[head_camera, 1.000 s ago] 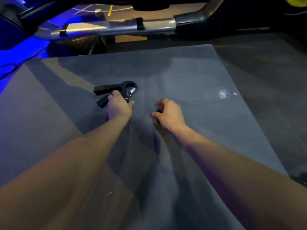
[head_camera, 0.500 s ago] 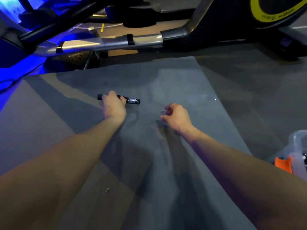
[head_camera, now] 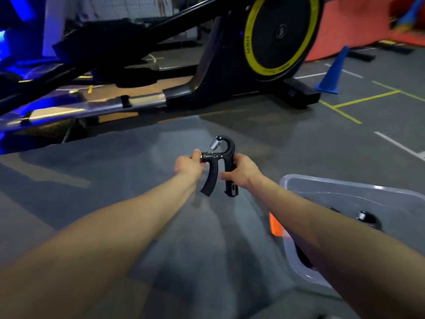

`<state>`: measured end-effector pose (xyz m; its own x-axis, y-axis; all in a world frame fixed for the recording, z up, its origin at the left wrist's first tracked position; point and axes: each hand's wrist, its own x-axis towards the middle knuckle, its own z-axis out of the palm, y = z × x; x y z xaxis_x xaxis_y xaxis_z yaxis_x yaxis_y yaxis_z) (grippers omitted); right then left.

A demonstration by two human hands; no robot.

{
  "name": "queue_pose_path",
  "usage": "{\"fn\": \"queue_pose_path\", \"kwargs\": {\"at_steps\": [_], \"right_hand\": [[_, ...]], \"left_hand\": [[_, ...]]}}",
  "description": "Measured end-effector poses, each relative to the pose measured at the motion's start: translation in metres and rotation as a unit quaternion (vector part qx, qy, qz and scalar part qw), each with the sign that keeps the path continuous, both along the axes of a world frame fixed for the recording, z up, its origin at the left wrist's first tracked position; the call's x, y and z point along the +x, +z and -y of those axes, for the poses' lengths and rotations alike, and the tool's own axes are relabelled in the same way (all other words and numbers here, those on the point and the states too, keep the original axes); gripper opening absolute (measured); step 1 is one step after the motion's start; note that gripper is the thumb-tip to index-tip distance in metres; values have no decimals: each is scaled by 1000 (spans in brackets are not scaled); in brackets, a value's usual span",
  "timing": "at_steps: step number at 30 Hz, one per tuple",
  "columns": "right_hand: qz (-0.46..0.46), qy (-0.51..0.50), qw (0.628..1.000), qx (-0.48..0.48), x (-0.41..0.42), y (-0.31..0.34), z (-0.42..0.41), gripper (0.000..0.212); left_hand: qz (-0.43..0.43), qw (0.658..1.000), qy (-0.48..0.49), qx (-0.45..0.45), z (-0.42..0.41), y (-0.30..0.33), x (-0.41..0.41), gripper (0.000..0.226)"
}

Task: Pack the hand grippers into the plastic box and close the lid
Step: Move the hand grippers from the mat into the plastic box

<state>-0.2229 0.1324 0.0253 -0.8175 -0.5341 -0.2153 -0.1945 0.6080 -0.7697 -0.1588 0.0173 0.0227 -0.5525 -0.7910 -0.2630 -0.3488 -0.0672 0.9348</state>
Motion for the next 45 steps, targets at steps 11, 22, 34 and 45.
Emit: {"fn": "queue_pose_path", "kwargs": {"at_steps": [11, 22, 34, 45], "right_hand": [[-95, -125, 987, 42, -44, 16, -176, 41], [3, -289, 952, 95, -59, -48, -304, 21], [38, -286, 942, 172, -85, -105, -288, 17], [50, -295, 935, 192, -83, -112, -289, 28]], "left_hand": [[-25, 992, -109, 62, -154, 7, -73, 47], [168, 821, -418, -350, -230, -50, -60, 65], [209, 793, -399, -411, -212, -83, -60, 72], [178, 800, -414, -396, -202, -82, -58, 72]]}}
